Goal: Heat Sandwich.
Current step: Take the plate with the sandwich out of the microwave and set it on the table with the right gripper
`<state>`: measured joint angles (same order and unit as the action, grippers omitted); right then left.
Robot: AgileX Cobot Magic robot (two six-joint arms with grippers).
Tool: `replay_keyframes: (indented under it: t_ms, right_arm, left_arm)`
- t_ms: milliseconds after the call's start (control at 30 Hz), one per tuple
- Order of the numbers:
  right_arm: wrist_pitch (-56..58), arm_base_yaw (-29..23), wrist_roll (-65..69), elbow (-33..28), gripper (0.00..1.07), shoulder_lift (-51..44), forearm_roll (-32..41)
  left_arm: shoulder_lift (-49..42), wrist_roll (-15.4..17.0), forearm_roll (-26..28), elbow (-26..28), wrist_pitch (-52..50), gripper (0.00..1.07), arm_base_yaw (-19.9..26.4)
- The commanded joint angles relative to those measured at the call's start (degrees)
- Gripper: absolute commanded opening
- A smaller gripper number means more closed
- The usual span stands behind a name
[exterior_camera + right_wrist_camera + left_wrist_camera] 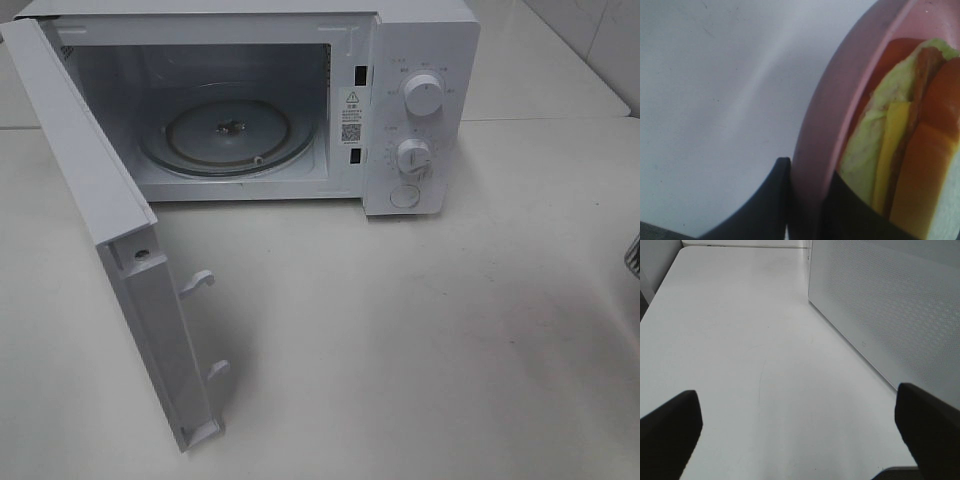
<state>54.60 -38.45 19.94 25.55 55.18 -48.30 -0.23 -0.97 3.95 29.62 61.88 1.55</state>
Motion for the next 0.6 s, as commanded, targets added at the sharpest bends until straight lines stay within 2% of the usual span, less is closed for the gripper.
replay_keyframes:
  t_ms: [33,233,500,600]
  right_arm:
    - [1.2,0.3,2.6,0.0,0.01,0.6,-2.6]
    - [2.7,0.3,5.5,0.0,0.01,5.9,-2.7]
    - [1.0,0.3,16.7,0.2,0.02,14.2,-5.9]
    - [1.0,0.3,22.2,2.2,0.03,19.1,-5.9]
  left_arm:
    - [-1.2,0.2,0.0,-0.1,-0.6,1.0,0.2]
    - [-1.2,0.2,0.0,-0.1,-0.6,1.0,0.2]
    - [-1.2,0.2,0.0,-0.1,-0.6,1.0,0.2]
    - [-1.2,0.2,0.0,-0.1,-0.6,1.0,0.2]
